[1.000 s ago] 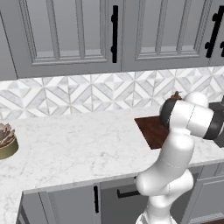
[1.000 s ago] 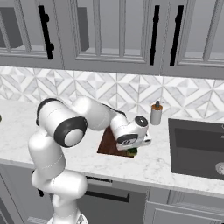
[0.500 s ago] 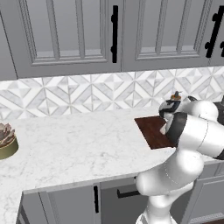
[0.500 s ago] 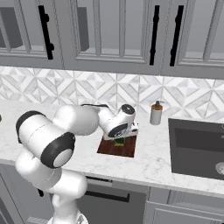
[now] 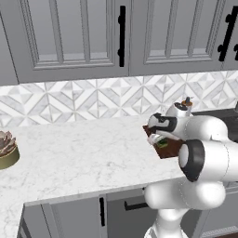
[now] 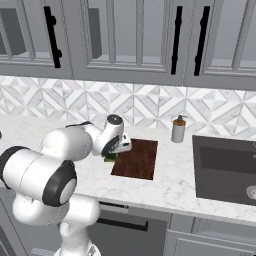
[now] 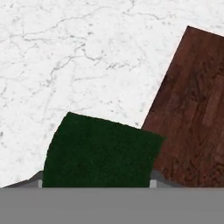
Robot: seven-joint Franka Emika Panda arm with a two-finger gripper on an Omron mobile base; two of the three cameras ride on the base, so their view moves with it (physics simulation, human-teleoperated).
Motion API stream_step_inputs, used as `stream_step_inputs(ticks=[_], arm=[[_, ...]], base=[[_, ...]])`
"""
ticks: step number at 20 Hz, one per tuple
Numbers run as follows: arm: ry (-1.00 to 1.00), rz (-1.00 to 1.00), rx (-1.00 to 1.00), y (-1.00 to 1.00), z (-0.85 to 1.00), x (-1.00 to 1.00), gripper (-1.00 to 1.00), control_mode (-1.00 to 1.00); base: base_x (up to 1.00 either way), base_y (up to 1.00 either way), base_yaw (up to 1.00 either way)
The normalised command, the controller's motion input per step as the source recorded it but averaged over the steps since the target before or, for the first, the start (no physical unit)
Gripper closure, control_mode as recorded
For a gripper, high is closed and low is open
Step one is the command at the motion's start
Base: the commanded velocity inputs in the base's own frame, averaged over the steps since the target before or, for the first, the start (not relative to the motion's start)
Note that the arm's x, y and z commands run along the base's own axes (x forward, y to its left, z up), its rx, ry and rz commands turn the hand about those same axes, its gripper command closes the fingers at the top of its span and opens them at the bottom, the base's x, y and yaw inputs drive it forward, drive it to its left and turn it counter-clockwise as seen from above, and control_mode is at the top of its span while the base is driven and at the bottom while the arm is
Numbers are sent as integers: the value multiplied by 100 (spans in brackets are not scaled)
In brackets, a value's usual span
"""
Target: Pick up the sponge from the counter and clean the cutting board by briefly scrubbing or pressing down on the cutting board. Once finished, release the sponge.
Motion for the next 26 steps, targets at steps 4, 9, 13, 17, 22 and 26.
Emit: stream_step_inputs(ticks=[4, 9, 13, 17, 22, 26], arm=[[1, 0, 0, 94, 0, 2, 100, -100], [1, 0, 0, 58, -9, 7, 100, -100], [4, 0, 0, 45, -36, 0, 100, -100], [6, 0, 0, 41, -43, 0, -100, -100], [0, 0, 0, 13, -2, 0, -100, -100], [0, 0, 0, 3, 0, 0, -100, -100]], base=[[0, 0, 0], [0, 0, 0], [0, 0, 0], [0, 0, 0], [0, 0, 0], [0, 0, 0]])
